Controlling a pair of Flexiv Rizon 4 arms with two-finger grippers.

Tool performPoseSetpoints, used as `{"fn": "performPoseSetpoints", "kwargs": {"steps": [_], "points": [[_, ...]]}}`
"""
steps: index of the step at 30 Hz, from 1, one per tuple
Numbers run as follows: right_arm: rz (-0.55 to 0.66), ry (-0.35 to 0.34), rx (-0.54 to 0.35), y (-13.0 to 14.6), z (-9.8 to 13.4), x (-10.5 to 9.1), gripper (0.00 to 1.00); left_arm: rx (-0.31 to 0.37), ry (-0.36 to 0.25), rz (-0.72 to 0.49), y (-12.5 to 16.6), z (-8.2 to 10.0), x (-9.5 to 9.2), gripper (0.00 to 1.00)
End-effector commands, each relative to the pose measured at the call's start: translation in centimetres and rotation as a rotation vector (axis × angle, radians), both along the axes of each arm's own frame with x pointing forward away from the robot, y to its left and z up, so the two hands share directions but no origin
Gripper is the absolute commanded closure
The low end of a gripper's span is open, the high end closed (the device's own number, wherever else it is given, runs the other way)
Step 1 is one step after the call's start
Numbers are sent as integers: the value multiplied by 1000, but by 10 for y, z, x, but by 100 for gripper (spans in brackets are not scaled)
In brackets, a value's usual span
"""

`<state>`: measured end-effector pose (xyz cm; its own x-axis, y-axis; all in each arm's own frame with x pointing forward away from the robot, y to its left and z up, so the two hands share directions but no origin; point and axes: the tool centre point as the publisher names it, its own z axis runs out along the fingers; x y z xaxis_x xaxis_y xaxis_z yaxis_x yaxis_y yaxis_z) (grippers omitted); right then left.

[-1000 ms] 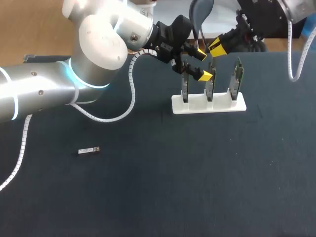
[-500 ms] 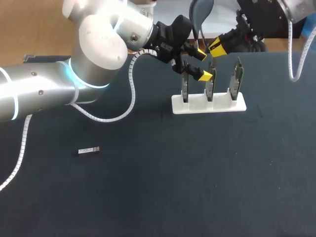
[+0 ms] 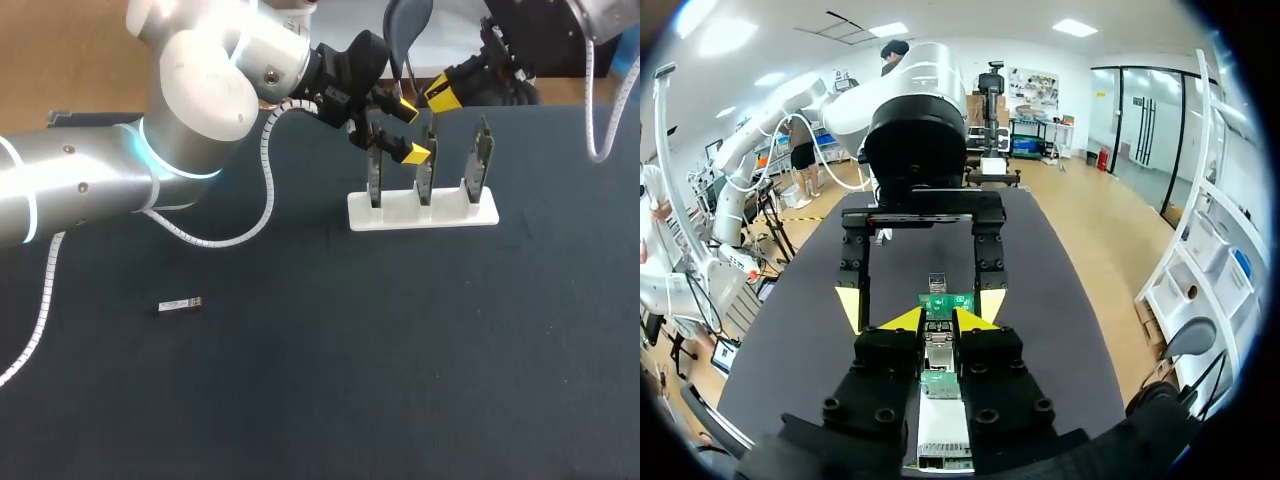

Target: Pick up the optical module with the left hand, and insert it into the network port with the right hand.

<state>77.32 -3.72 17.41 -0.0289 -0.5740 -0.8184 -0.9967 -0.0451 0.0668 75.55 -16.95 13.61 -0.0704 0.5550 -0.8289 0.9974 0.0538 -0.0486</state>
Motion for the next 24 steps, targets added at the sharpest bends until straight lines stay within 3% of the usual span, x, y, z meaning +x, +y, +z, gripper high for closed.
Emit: {"fn": "performPoseSetpoints", "kwargs": {"steps": [1,24], "points": [[-1,-3,3,1,0,-2,100,7,4,-2,-1,1,2,0],[-6,8,10,1,-3,-3,100,7,4,-2,-1,1,2,0]]}}
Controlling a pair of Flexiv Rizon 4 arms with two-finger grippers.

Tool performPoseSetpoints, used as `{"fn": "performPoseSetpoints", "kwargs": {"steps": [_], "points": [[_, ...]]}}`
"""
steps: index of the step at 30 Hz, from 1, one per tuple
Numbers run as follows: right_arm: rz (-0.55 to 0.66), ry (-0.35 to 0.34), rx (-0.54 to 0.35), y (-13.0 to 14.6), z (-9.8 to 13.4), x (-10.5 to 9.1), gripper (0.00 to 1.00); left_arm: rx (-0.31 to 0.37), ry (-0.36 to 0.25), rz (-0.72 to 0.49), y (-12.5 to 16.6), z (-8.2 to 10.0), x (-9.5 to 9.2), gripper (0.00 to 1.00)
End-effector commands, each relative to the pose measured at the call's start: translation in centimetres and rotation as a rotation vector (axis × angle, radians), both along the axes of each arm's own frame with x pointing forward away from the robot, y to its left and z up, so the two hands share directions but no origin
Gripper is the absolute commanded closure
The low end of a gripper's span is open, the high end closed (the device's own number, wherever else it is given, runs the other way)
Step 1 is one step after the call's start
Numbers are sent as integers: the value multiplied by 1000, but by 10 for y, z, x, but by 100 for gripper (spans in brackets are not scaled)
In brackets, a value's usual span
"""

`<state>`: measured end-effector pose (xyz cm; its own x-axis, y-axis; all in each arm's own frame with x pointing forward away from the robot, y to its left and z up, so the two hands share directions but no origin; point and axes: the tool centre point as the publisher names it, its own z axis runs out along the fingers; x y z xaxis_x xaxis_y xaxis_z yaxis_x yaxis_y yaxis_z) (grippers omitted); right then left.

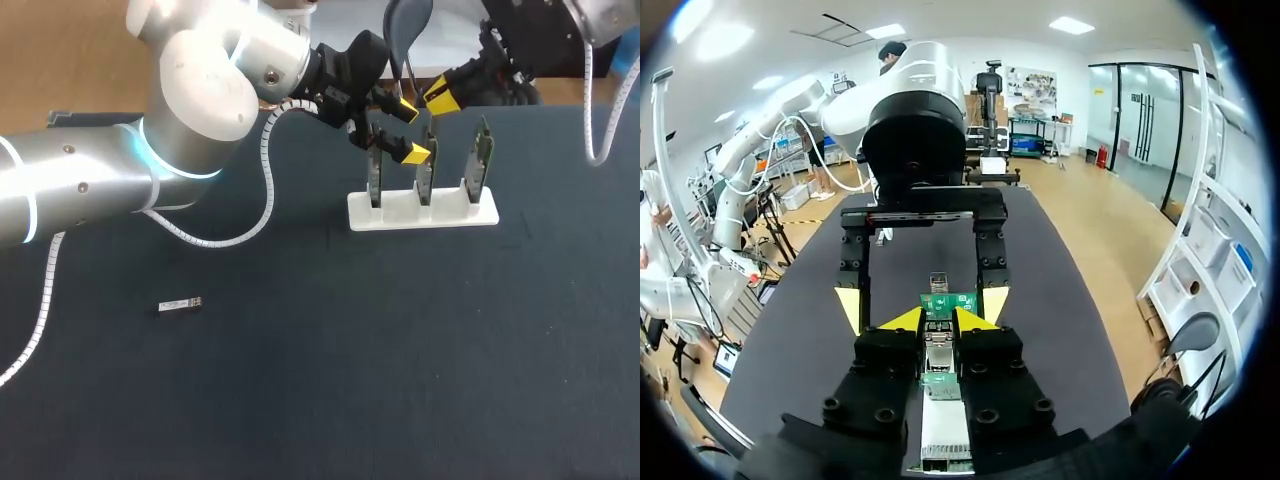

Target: Pick up the optical module with the left hand, and insert it into the network port with the right hand.

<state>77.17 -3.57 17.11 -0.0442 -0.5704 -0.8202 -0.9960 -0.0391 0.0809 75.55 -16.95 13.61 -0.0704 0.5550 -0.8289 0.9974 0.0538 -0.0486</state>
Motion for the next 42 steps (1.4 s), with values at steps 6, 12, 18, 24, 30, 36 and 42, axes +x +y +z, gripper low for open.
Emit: {"fn": "performPoseSetpoints", "kwargs": {"steps": [6,12,18,24,30,36,42], "points": [[3,-12,9,1,2,-1,100,7,4,-2,-1,1,2,0],[2,-7,5,1,0,-1,100,7,4,-2,-1,1,2,0],[1,3,-2,0,-4,-1,100,7,4,-2,-1,1,2,0],[1,6,-3,0,-5,-1,100,7,4,-2,-1,1,2,0],[3,-10,14,-1,1,-3,100,7,4,-2,-1,1,2,0],[2,-14,21,-2,1,-3,100,7,4,-2,-1,1,2,0],[8,-11,18,-1,1,-4,100,7,4,-2,-1,1,2,0]]}}
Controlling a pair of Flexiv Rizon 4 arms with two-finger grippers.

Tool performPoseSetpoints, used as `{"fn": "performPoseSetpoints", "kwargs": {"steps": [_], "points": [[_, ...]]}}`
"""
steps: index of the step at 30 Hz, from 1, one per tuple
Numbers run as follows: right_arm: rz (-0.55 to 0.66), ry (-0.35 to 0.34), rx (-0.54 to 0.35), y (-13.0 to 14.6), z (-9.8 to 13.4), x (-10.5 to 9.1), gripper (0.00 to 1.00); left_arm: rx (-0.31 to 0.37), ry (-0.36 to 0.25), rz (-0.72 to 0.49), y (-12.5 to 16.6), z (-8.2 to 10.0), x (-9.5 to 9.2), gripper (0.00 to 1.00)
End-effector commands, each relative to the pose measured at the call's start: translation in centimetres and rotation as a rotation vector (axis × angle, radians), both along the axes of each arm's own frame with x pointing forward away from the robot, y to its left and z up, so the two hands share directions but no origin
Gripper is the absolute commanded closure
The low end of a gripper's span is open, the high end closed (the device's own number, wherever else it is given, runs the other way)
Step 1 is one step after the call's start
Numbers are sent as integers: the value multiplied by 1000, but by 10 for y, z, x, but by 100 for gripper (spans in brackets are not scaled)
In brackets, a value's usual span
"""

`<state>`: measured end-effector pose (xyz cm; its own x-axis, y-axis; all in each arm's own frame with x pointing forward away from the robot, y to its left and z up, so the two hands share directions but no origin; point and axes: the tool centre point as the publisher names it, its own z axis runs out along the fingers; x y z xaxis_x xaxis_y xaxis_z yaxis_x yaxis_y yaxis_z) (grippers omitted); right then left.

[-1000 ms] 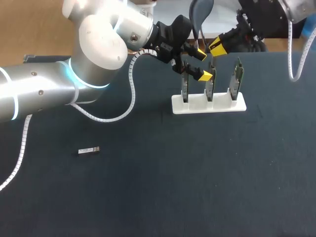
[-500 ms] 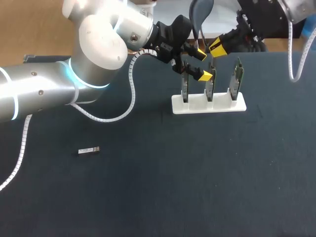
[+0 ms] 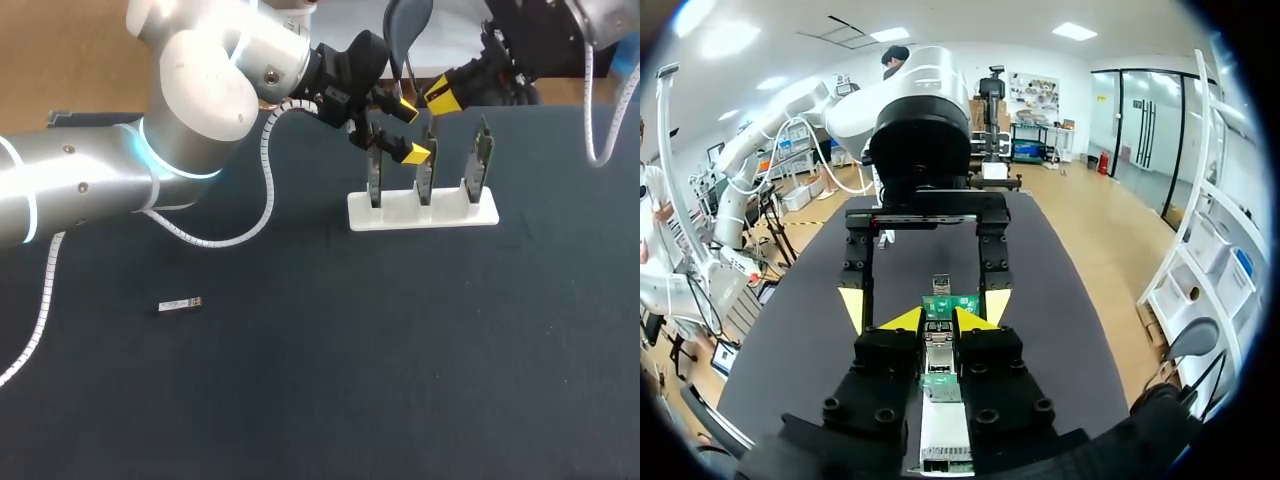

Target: Pick up the optical module with the left hand, and insert it into the network port with the right hand.

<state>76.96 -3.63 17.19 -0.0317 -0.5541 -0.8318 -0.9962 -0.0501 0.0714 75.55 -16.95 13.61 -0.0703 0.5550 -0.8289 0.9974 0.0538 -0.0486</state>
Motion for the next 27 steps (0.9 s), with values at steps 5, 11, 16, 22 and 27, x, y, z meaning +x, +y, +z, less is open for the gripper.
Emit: {"fn": "performPoseSetpoints", "kwargs": {"steps": [5,11,16,22,27], "points": [[2,2,-10,1,-1,-2,100,7,4,-2,-1,1,2,0],[6,14,-26,1,-2,0,100,7,4,-2,-1,1,2,0],[3,23,-31,1,-4,0,100,7,4,-2,-1,1,2,0],[-2,30,-17,1,-1,0,100,7,4,-2,-1,1,2,0],[-7,32,-3,1,2,1,100,7,4,-2,-1,1,2,0]]}}
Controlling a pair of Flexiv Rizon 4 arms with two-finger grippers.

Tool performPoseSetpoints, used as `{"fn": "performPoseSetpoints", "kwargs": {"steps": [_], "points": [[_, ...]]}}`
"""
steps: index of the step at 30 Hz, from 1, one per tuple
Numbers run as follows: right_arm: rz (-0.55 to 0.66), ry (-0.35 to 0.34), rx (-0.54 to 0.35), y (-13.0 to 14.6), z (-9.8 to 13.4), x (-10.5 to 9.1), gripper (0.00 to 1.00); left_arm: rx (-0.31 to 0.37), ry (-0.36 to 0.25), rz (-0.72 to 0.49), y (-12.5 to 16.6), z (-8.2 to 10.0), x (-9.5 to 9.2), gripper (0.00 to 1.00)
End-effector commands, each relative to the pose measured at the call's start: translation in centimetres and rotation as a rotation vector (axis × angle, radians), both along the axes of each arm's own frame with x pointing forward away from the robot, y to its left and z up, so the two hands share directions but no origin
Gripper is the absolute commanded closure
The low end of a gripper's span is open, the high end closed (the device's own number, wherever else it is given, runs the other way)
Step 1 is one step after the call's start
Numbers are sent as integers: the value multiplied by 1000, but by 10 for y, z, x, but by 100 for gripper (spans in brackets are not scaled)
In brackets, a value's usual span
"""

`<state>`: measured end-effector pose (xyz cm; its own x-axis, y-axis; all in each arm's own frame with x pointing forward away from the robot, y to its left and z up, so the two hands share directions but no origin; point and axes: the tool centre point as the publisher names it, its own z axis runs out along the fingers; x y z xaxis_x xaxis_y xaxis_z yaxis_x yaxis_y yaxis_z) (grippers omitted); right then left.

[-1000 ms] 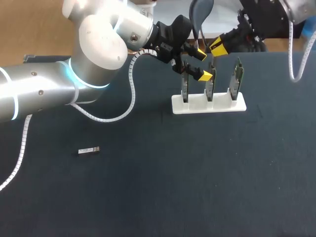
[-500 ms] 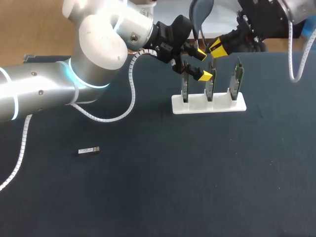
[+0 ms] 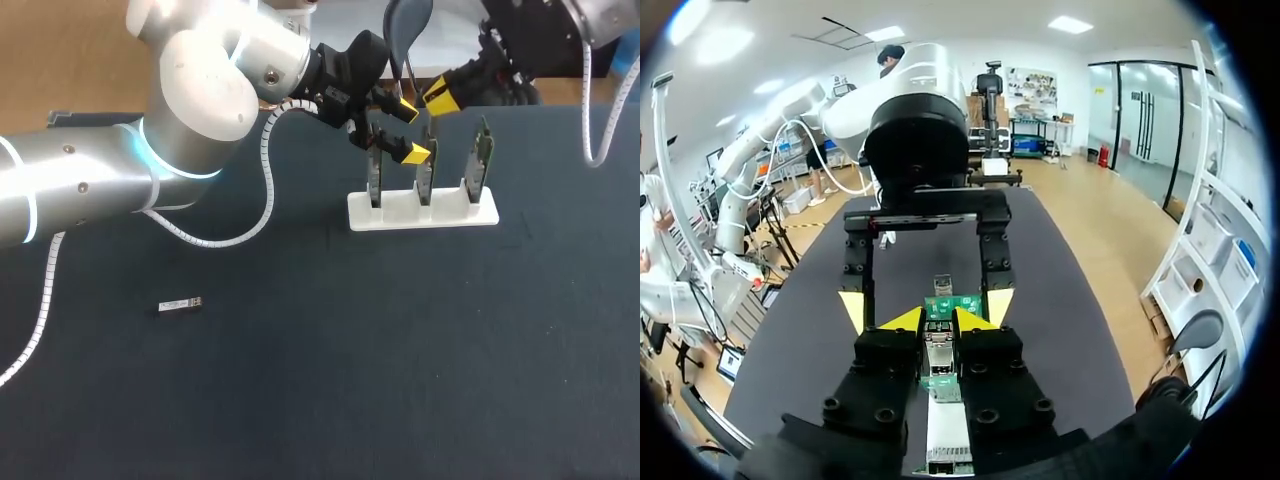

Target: Pick up the optical module with the left hand, and insert it into the network port with the right hand.

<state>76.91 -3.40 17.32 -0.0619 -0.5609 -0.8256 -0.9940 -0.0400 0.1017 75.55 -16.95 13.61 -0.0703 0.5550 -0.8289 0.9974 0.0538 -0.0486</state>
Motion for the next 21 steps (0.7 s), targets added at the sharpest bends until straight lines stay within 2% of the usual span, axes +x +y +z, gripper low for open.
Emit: {"fn": "performPoseSetpoints", "kwargs": {"steps": [1,21], "points": [[3,0,7,-1,1,1,100,7,4,-2,-1,1,2,0],[2,11,-3,-1,-4,4,100,7,4,-2,-1,1,2,0]]}}
